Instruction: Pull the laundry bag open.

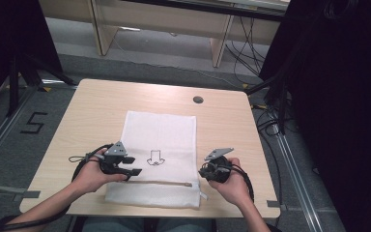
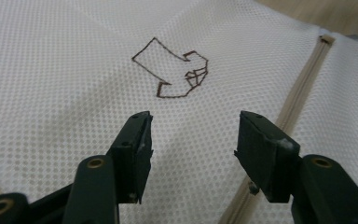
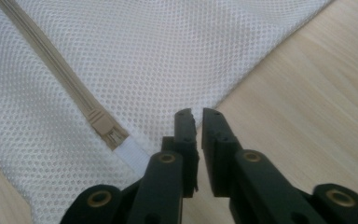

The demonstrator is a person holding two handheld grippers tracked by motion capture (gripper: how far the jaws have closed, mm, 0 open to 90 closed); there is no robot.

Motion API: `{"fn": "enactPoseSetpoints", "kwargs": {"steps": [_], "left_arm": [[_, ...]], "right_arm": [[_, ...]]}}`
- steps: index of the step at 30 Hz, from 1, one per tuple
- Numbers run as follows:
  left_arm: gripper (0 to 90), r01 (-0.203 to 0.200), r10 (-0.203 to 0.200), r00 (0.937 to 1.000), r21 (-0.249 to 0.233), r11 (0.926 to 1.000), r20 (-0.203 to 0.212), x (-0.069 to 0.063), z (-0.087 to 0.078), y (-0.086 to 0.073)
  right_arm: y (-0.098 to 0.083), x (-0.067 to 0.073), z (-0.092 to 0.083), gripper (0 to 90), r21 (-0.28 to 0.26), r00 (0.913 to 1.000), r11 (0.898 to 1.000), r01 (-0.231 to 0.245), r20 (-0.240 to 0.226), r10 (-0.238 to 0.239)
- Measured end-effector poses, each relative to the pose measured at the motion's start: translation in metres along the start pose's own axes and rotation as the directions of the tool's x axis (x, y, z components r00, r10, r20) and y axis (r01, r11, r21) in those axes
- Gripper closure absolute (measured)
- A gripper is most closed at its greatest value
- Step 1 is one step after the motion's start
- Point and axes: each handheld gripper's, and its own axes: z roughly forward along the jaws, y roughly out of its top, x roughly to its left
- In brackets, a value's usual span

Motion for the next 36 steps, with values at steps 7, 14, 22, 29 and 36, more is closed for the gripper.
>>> {"fn": "enactPoseSetpoints", "kwargs": {"steps": [7, 14, 22, 29, 36], "left_arm": [[59.9, -0.083, 0.081, 0.9947, 0.020, 0.9964, 0.062, -0.012, 0.004, 0.004], [70.7, -0.077, 0.077, 0.9897, -0.004, 0.9970, 0.120, -0.025, 0.011, 0.021], [73.4, -0.139, 0.132, 0.9784, 0.038, 0.9895, 0.159, -0.044, 0.029, 0.036], [71.3, -0.170, 0.155, 0.9673, 0.061, 0.9835, 0.201, -0.058, 0.048, 0.044], [69.1, -0.202, 0.178, 0.9580, 0.087, 0.9755, 0.225, -0.070, 0.064, 0.049]], "right_arm": [[0.006, 0.017, -0.003, 90.0, 0.082, 0.9995, 0.996, -0.025, -0.015, 0.027], [0.005, 0.023, 0.004, 90.0, 0.119, 0.9959, 0.991, -0.060, -0.060, 0.067], [0.002, 0.024, 0.011, 90.0, 0.188, 0.9929, 0.978, -0.096, -0.051, 0.107], [-0.001, 0.020, 0.015, 90.0, 0.218, 0.9877, 0.966, -0.138, -0.043, 0.150], [0.001, 0.021, 0.023, 90.0, 0.228, 0.9888, 0.967, -0.118, -0.063, 0.135]]}}
